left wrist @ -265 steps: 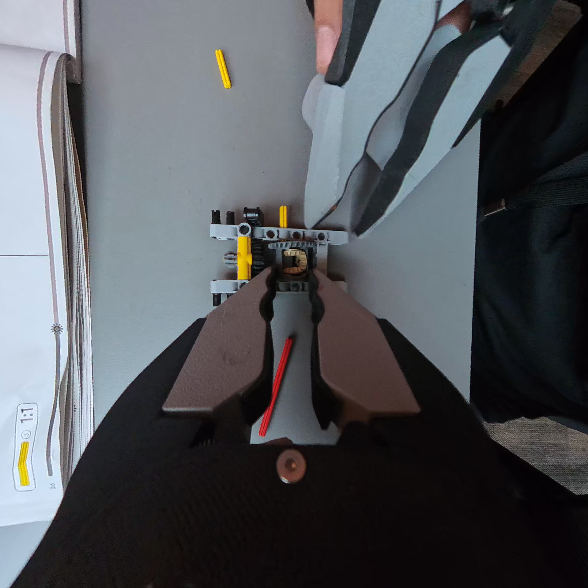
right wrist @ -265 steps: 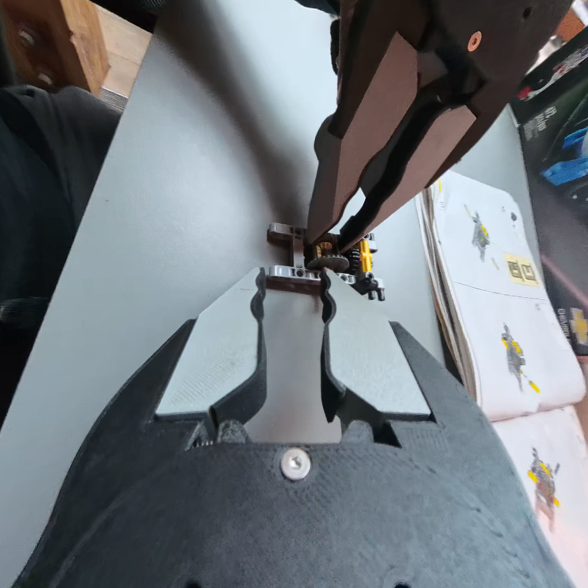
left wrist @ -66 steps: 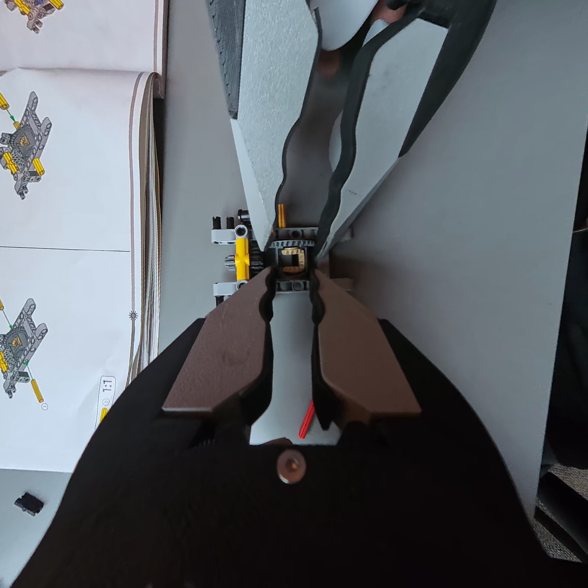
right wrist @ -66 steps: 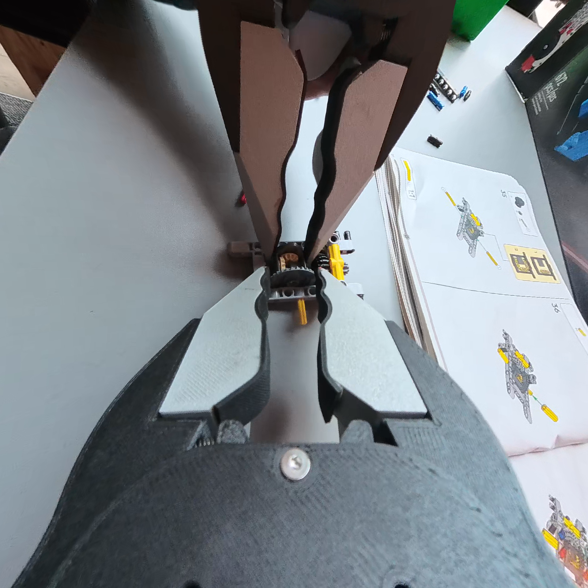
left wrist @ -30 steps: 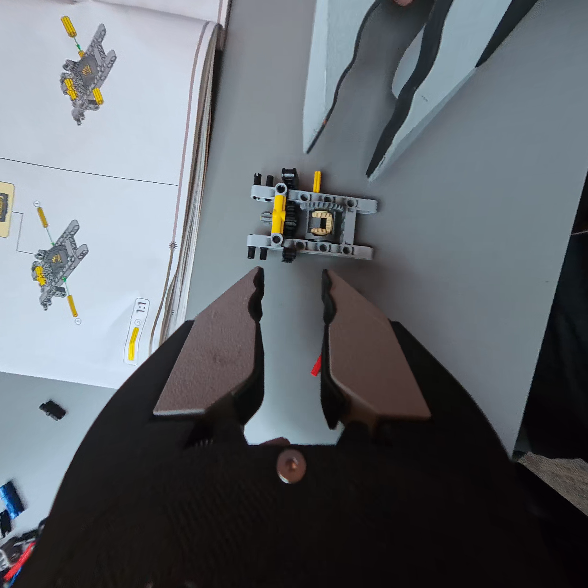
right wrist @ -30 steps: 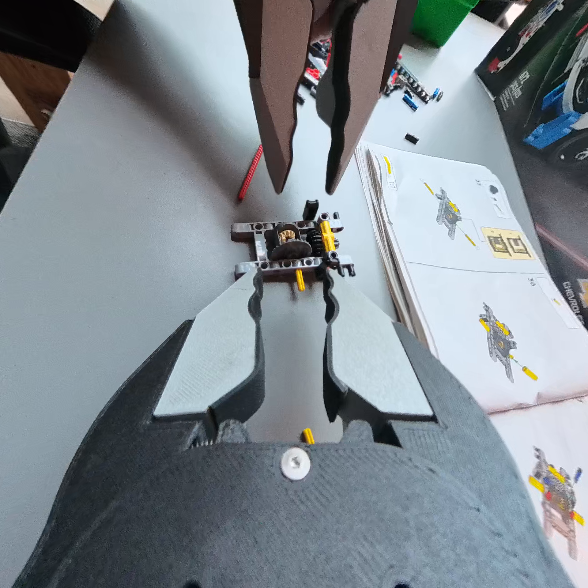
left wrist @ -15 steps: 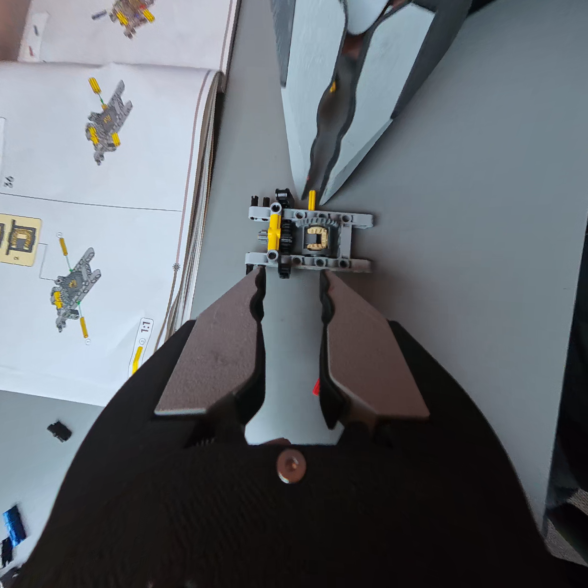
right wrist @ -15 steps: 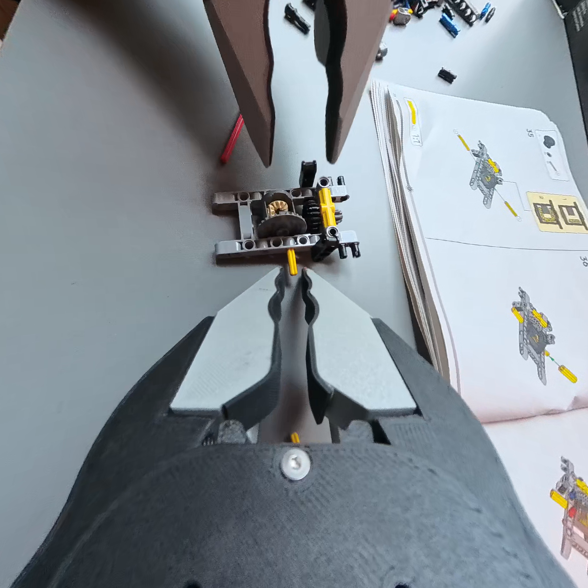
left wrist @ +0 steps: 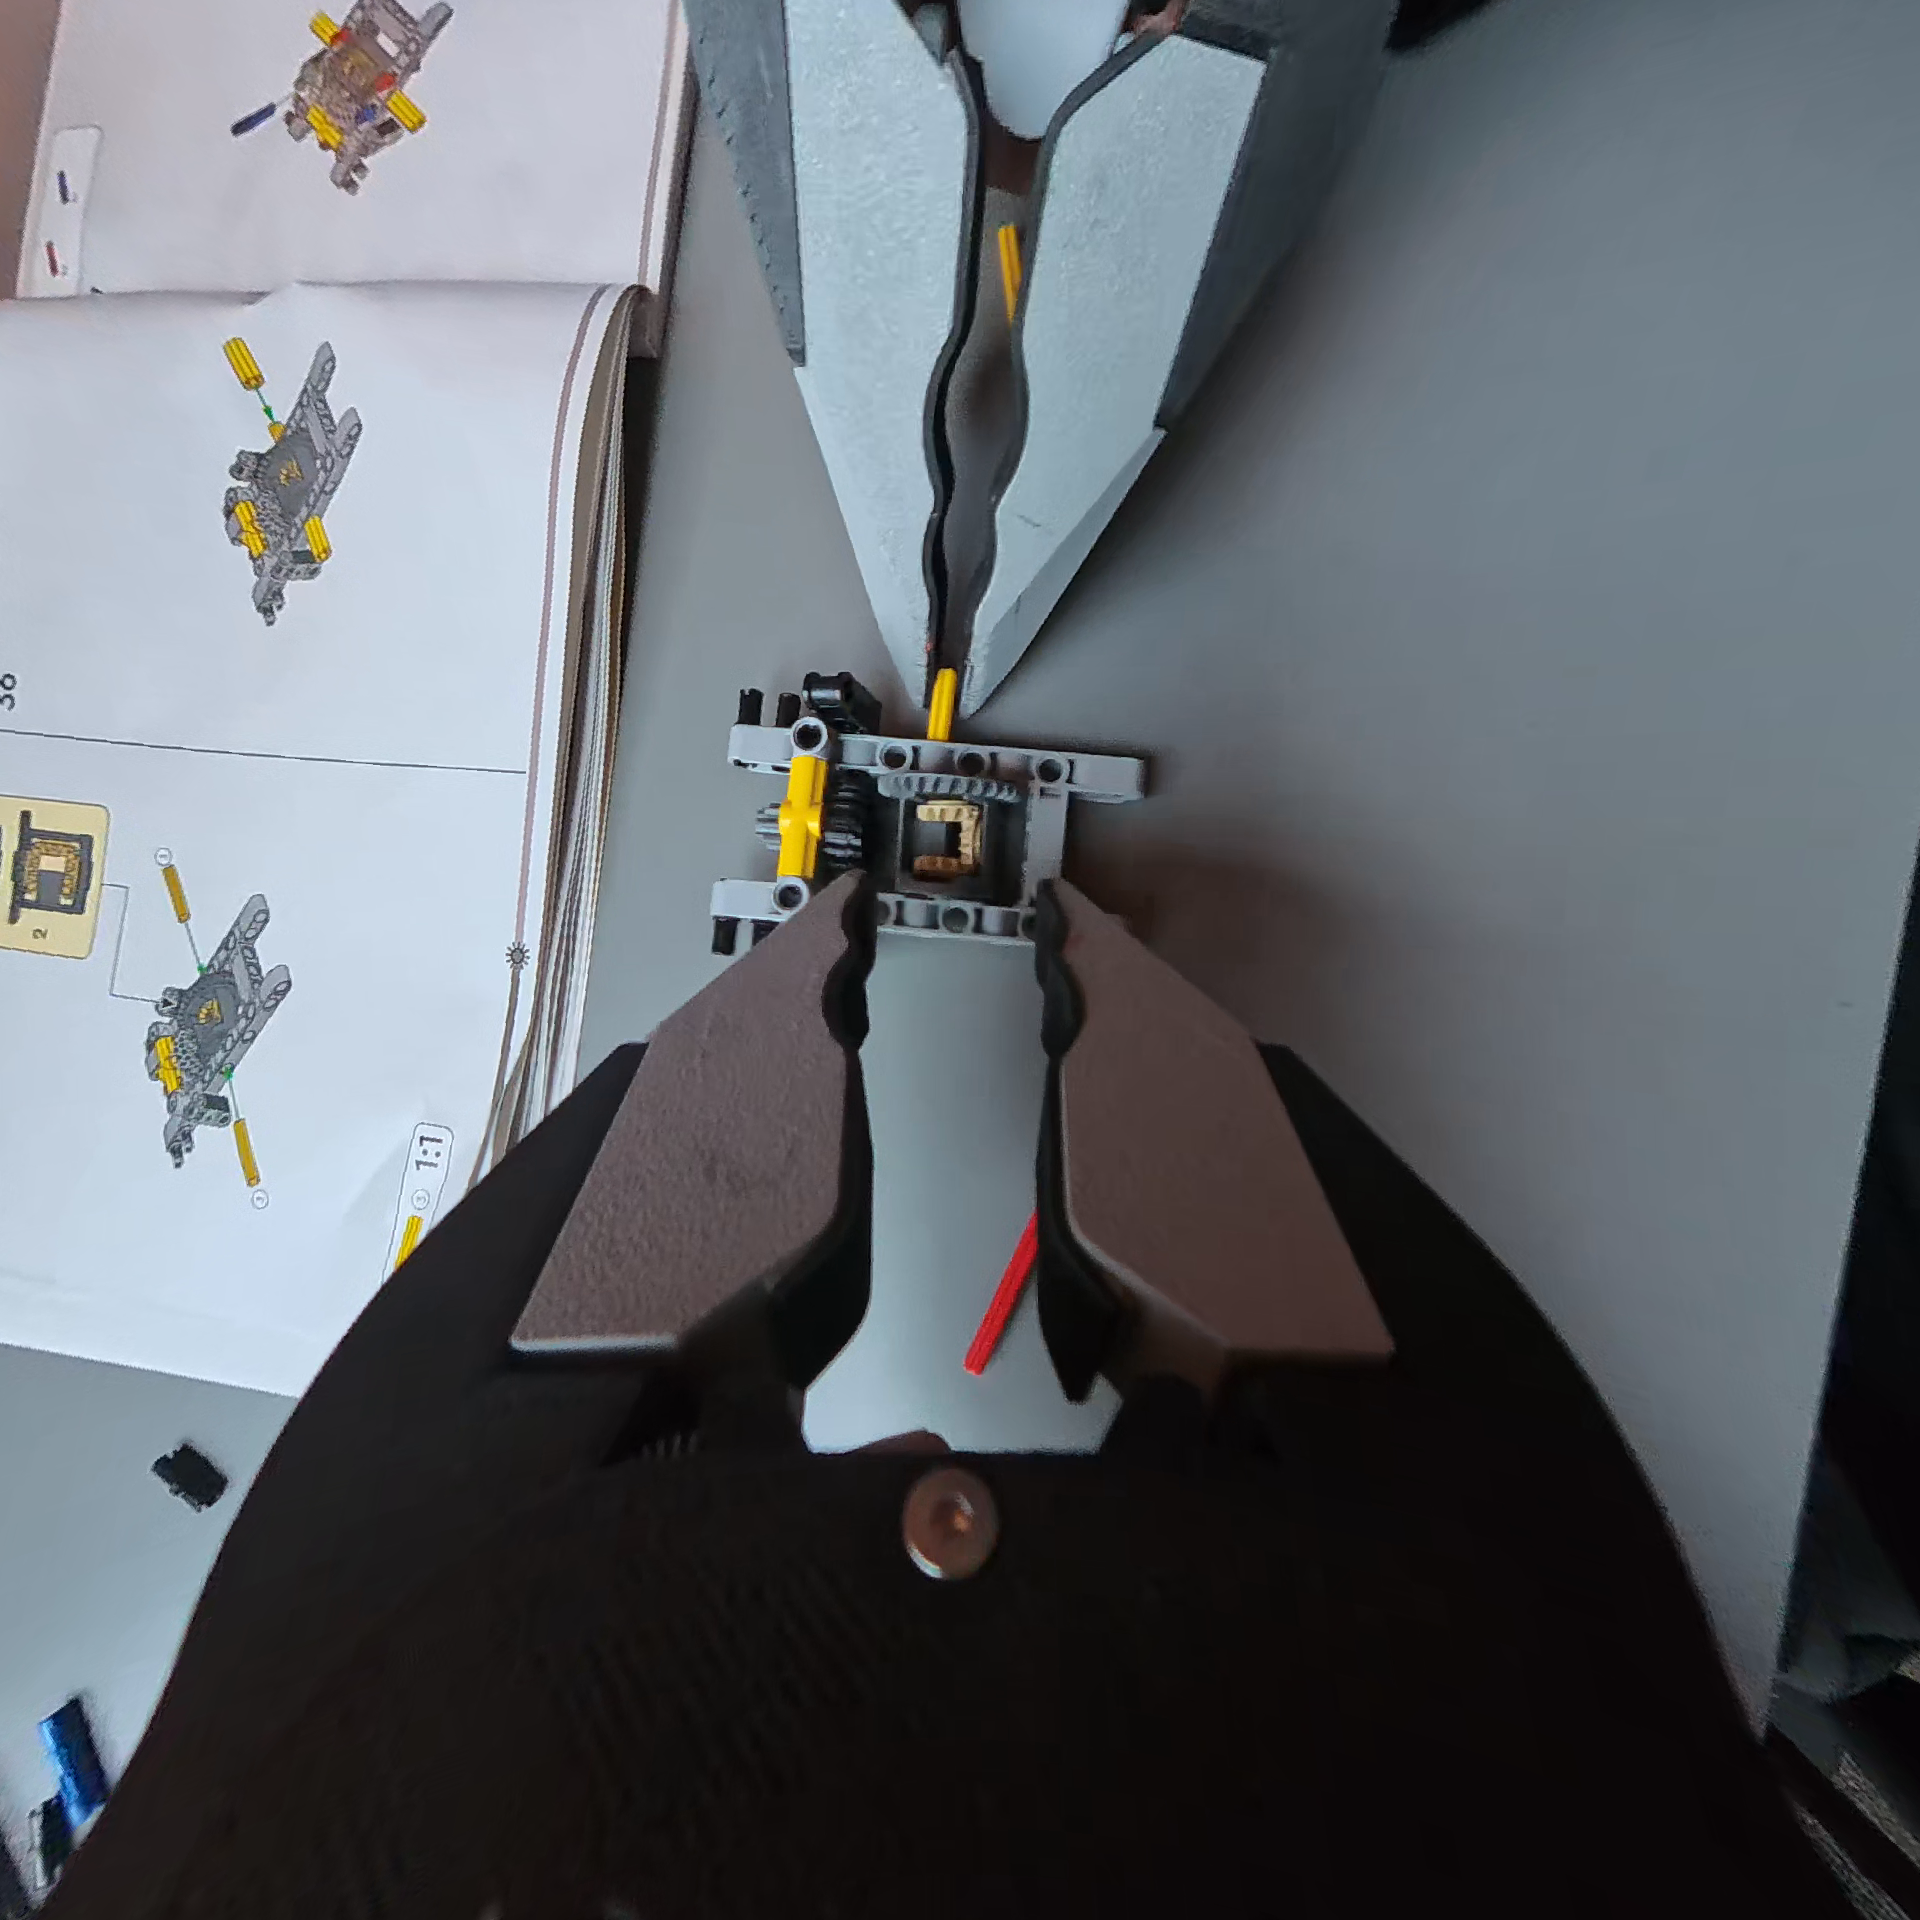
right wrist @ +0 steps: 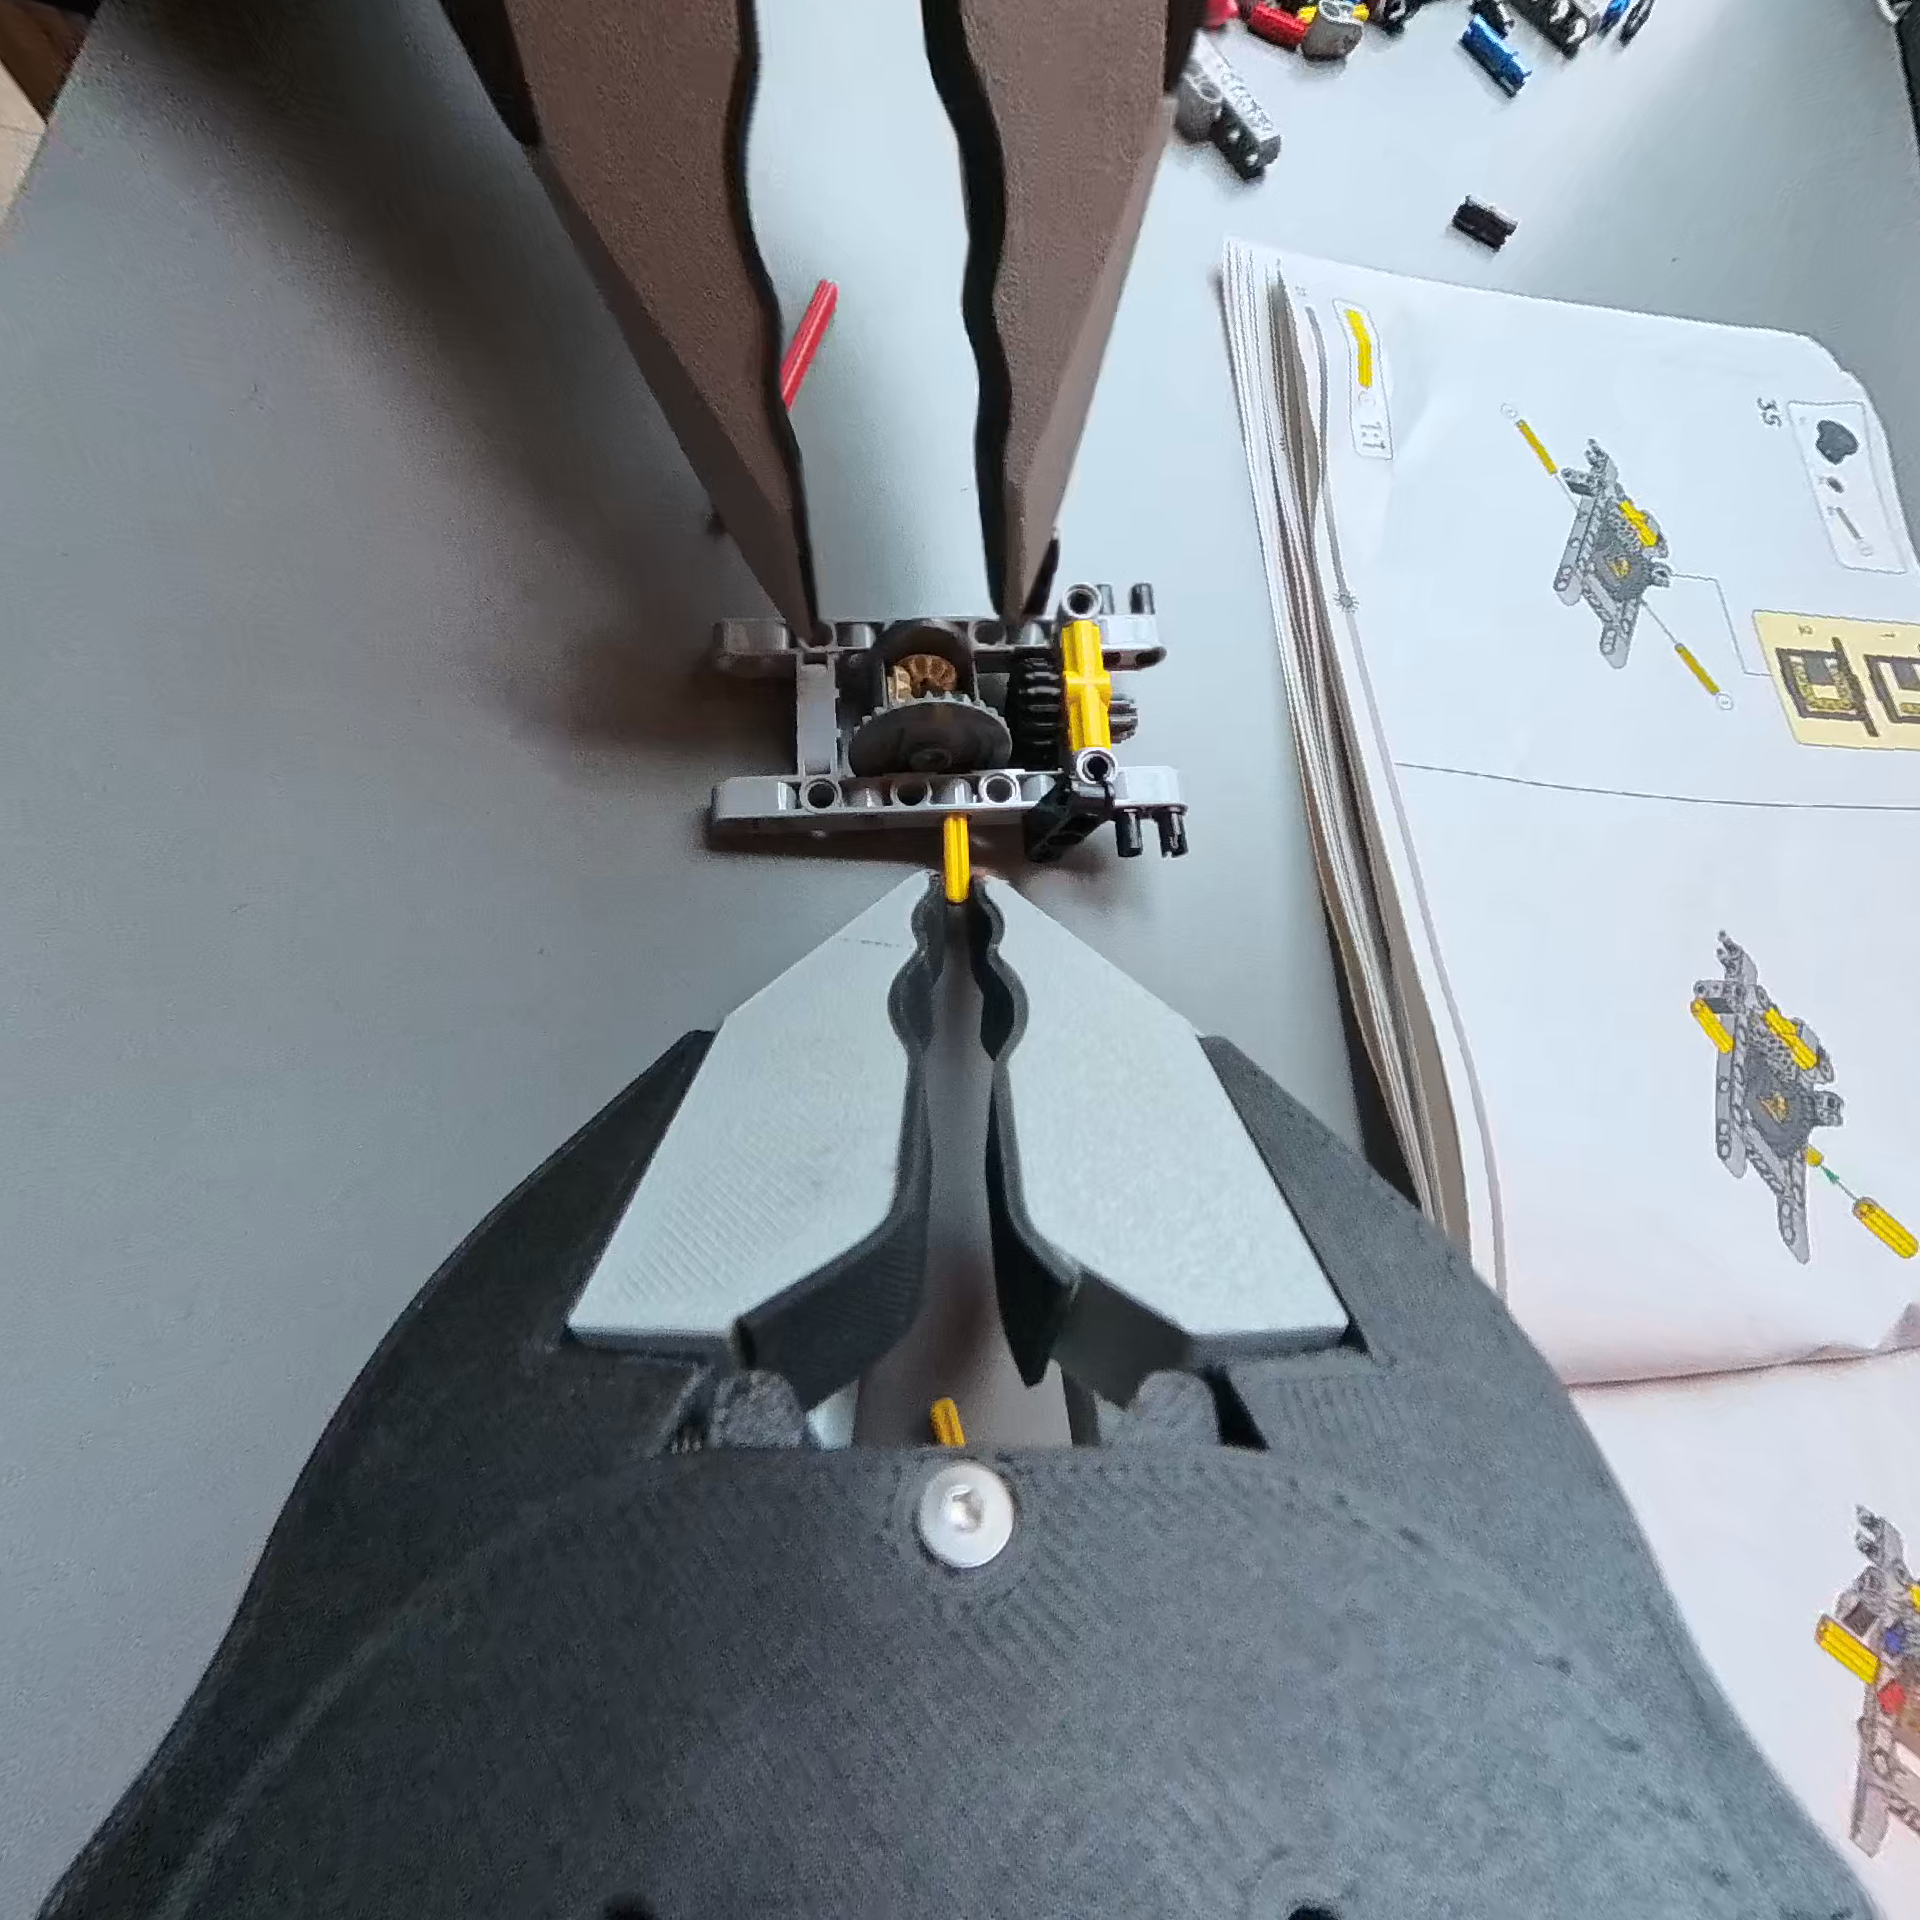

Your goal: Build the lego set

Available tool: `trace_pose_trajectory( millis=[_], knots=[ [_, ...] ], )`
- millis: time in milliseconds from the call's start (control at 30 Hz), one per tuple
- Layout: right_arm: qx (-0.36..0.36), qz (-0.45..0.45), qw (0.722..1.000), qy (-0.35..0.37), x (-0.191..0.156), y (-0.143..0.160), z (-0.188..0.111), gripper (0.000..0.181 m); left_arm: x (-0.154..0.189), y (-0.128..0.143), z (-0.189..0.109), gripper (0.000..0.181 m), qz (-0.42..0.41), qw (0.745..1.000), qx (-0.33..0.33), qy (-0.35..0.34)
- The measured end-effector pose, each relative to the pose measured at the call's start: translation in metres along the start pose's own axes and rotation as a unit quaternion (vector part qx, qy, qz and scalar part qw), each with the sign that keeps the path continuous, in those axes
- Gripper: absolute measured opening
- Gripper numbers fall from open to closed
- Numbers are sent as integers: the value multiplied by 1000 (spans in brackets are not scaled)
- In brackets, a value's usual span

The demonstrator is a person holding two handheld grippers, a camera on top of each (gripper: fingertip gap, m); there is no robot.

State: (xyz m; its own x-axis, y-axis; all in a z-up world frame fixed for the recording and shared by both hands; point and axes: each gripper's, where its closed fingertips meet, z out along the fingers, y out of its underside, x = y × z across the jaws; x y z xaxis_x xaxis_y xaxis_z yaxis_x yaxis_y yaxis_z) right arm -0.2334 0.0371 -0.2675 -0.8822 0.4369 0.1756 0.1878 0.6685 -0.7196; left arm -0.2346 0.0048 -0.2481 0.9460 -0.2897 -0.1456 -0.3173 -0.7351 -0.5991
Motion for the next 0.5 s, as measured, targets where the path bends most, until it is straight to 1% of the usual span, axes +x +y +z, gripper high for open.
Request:
trace_pose_trajectory(
  millis=[100,267,500],
  knots=[
    [2,5,1000,-7,0,1,-2,0,1,-3,-2,28,1,1000,7,0],
    [10,23,1000,-20,-1,2,-6,1,0,-2,3,27,1,1000,3,-3],
    [-1,27,1000,-15,-1,2,-2,1,-4,-3,6,25,-4,1000,12,-12]
  ],
)
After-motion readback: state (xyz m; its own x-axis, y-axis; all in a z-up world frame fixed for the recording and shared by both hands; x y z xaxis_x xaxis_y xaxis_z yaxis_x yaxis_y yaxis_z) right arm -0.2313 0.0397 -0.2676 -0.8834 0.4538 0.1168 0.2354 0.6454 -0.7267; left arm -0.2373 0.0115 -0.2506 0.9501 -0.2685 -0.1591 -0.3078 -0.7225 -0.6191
